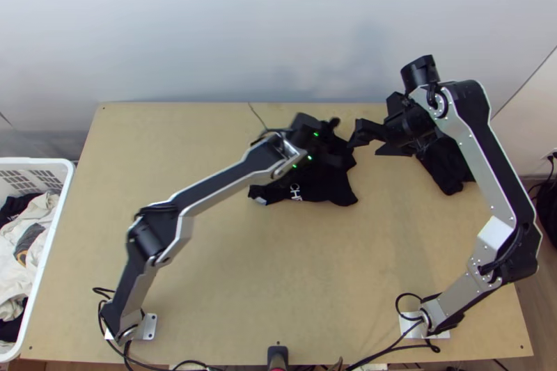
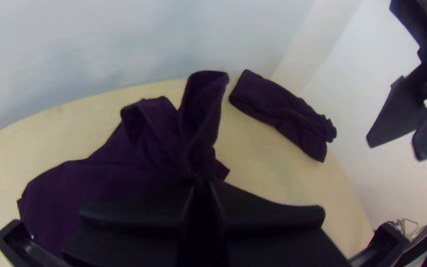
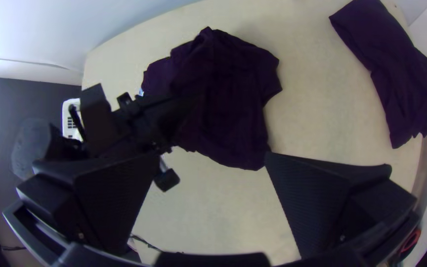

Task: Fold the t-shirt

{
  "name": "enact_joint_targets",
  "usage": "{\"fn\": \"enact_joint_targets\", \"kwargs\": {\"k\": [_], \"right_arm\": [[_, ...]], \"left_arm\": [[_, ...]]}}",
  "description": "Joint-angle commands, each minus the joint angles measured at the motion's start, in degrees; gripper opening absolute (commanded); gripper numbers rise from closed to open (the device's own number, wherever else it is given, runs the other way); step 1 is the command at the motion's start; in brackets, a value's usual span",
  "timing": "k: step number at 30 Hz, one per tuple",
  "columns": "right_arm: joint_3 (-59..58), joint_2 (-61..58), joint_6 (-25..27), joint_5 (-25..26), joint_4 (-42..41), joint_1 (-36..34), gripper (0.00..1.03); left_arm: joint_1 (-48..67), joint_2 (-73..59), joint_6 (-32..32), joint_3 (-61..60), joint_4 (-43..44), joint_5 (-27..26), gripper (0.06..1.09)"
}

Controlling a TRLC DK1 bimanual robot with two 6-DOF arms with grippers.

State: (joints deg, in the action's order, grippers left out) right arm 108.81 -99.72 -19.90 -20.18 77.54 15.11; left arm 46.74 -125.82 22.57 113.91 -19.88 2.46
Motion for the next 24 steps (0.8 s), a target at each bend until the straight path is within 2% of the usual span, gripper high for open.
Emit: {"fn": "enact_joint_targets", "kwargs": {"k": [1, 3, 4, 5, 11, 15, 19, 20, 22, 24], "right_arm": [[-0.1, 0.1, -0.8, -1.0, -0.2, -1.5, 0.99], [0.3, 0.2, -1.1, -1.6, -0.2, -2.0, 0.99], [0.5, 0.3, -1.2, -2.0, -0.2, -2.3, 0.99], [0.5, 0.4, -1.3, -2.5, -0.2, -2.5, 0.99], [-2.0, 0.8, -1.3, -3.6, -0.7, -2.6, 0.99], [-7.3, 2.8, -3.0, -3.6, -7.0, -2.6, 0.99], [-11.4, 4.8, -4.9, -3.5, -15.6, 0.3, 0.99], [-12.5, 5.1, -4.9, -2.8, -19.1, 1.8, 0.99], [-12.0, 4.2, -4.9, 1.1, -22.1, 4.8, 0.99], [-11.2, 2.8, -4.9, 2.7, -24.0, 6.9, 0.99]], "left_arm": [[1.8, -8.4, -0.4, 6.9, -1.0, 1.3, 0.24], [2.0, -10.7, -0.7, 10.6, -4.7, 1.4, 0.76], [2.0, -11.9, -0.7, 13.6, -7.7, 1.4, 0.98], [2.0, -12.2, -0.7, 15.0, -9.1, 1.3, 1.05], [1.0, -1.7, -1.9, 15.0, -10.1, 1.6, 1.05], [-1.0, 7.8, -3.8, 14.3, -19.4, 1.1, 1.05], [-5.0, 18.0, -5.2, 4.7, -25.0, 0.9, 1.05], [-6.5, 20.8, -5.1, 1.3, -24.9, 0.9, 1.05], [-9.2, 25.4, -4.9, -4.7, -24.3, 0.9, 1.05], [-11.7, 29.6, -4.4, -10.0, -23.4, 0.9, 1.05]]}}
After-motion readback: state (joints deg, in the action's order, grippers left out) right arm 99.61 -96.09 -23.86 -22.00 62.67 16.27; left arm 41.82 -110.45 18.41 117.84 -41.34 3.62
